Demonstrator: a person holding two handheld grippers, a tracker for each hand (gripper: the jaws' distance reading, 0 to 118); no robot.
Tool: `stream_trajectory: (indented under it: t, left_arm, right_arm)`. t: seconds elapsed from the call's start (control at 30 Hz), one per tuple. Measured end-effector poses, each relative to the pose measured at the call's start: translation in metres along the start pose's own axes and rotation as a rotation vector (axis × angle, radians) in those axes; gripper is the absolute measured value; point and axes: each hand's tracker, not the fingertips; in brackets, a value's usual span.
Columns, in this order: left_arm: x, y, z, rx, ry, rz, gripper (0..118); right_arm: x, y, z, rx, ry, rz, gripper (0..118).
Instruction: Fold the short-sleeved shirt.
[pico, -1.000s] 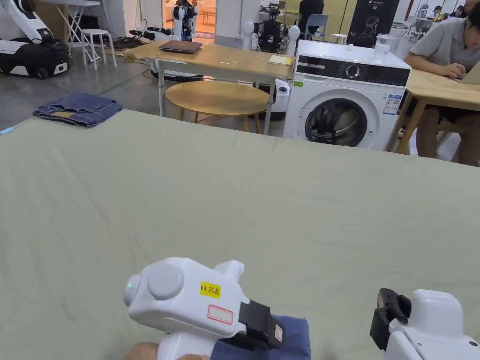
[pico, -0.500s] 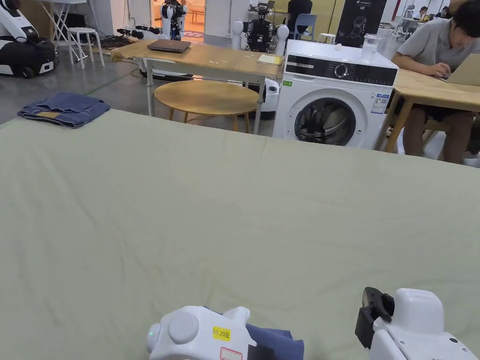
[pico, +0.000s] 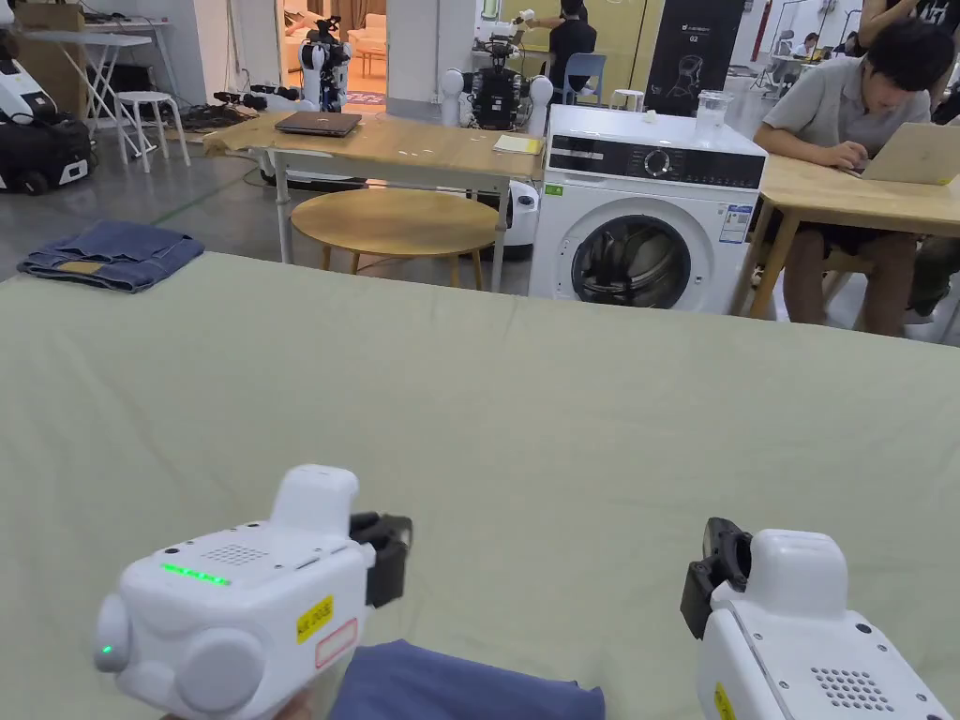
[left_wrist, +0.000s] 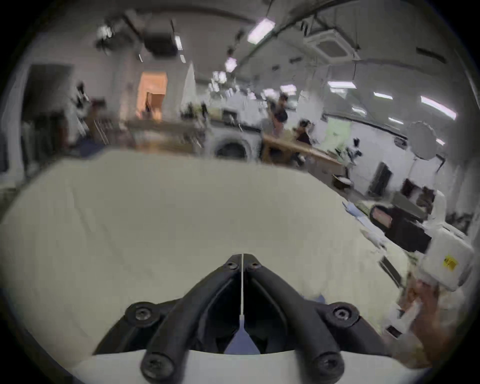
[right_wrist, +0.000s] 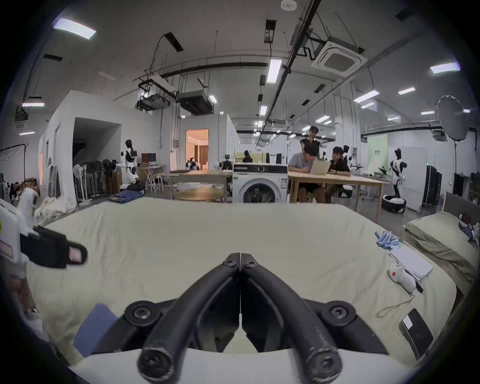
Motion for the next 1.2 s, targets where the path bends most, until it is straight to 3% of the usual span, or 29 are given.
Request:
stream_trajectory:
  t: [0.23, 0.47, 0.57, 0.87, 1.0, 1.07, 1.2]
  left_arm:
    - [-0.016, 0.005, 0.030, 0.309, 0.277, -0.101, 0]
    - [-0.028, 0.008, 0.046, 0.357, 0.311, -0.056, 0]
    - [-0.033, 0.005, 0.049, 0.323, 0.302, -0.072, 0]
    - [-0.050, -0.018, 0.047, 0.216, 0.258, 0.000, 0]
    - [-0.055, -0.034, 0.044, 0.144, 0.237, 0.022, 0]
    - [-0.058, -0.042, 0.043, 0.120, 0.230, 0.029, 0]
    - [-0.063, -0.058, 0.042, 0.045, 0.193, 0.058, 0]
  right_arm:
    - [-0.009, 0.022, 0.004, 0.099, -0.018, -0.024, 0]
    - [-0.008, 0.035, 0.009, 0.131, -0.028, -0.023, 0]
    - [-0.010, 0.024, 0.019, 0.047, 0.004, 0.000, 0]
    - [-0.057, -0.065, 0.040, -0.339, 0.263, 0.124, 0]
    - [-0.069, -0.096, 0.019, -0.437, 0.254, 0.125, 0]
    - [-0.072, -0.104, 0.001, -0.489, 0.203, 0.138, 0]
    - [-0.065, -0.110, -0.020, -0.542, 0.179, 0.063, 0]
